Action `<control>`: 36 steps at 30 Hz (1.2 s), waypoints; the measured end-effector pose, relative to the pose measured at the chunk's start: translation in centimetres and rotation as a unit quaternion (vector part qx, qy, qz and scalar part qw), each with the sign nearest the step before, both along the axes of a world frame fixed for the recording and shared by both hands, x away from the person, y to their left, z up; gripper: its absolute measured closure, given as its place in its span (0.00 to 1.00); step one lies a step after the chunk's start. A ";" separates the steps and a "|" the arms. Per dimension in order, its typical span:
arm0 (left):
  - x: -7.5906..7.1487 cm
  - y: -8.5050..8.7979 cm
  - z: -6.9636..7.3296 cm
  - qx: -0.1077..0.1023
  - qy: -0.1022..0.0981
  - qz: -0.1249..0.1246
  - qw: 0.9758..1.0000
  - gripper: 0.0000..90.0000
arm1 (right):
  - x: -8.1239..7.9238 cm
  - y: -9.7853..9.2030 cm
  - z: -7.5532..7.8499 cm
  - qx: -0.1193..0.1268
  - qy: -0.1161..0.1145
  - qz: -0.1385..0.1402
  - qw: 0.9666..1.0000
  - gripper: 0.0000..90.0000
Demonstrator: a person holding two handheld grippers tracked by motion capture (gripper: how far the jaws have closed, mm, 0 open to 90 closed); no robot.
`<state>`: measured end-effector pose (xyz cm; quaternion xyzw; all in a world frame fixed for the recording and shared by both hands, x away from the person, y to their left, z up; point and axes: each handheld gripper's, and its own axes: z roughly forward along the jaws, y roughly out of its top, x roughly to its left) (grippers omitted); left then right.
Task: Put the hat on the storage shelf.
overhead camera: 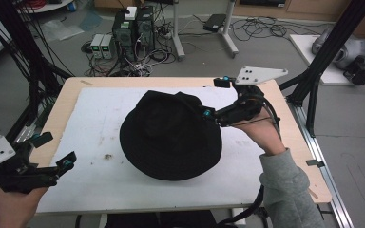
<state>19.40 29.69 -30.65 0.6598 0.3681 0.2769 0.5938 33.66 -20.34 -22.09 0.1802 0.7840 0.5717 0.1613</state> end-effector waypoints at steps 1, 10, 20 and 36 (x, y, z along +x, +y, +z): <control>0.0 0.0 0.0 0.001 0.001 0.000 1.000 0.02 | 0.0 -0.5 0.0 0.008 0.002 -0.008 1.000 0.01; 0.2 -0.2 -0.2 0.002 0.005 -0.001 1.000 0.02 | 0.1 -4.8 -0.9 0.038 0.016 -0.061 0.997 0.01; 0.5 -0.5 -0.2 0.004 0.005 -0.004 1.000 0.02 | -0.9 -9.3 -2.4 0.068 0.014 -0.136 0.988 0.01; 1.1 -1.1 -0.4 0.006 0.008 -0.011 1.000 0.02 | -2.9 -13.3 -6.9 0.066 0.007 -0.248 0.967 0.01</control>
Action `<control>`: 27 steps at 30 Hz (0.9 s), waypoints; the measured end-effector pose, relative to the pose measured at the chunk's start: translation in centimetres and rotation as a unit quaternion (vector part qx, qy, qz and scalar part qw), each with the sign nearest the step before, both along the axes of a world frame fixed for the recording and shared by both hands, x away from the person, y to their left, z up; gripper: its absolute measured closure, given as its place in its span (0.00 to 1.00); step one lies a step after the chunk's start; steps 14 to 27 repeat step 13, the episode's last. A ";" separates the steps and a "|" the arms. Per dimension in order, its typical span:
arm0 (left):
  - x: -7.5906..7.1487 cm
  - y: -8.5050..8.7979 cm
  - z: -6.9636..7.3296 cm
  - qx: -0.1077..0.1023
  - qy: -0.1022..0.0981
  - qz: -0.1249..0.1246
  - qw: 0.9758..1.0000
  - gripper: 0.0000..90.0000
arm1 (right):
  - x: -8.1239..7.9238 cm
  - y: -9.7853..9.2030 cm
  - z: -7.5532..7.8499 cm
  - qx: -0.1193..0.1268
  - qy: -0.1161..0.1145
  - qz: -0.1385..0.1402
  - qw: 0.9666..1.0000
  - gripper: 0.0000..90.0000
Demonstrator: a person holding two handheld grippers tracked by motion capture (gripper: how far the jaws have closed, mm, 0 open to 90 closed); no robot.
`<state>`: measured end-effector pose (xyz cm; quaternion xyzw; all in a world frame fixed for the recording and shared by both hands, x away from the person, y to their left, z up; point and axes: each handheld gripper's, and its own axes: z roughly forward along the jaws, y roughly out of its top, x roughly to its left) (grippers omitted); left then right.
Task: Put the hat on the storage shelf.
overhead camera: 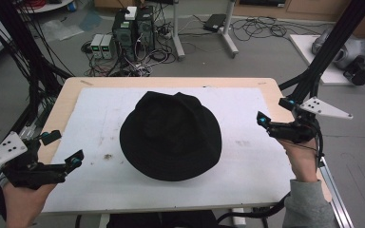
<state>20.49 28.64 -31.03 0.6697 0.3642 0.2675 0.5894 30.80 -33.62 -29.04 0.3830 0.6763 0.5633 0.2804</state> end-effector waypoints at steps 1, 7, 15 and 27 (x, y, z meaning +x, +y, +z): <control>0.0 0.0 0.0 0.001 0.000 0.000 1.000 0.02 | 0.0 -0.1 -0.3 -0.002 0.000 -0.004 1.000 0.01; 0.1 -0.2 0.1 0.001 -0.003 0.000 1.000 0.02 | 0.0 -0.3 -0.8 0.001 0.003 -0.021 1.000 0.01; 0.1 -0.3 0.0 0.002 -0.004 0.004 1.000 0.02 | 0.2 0.0 -1.1 0.000 0.002 -0.029 1.000 0.01; 0.1 -0.3 0.0 0.002 -0.004 0.004 1.000 0.02 | 0.2 0.0 -1.1 0.000 0.002 -0.029 1.000 0.01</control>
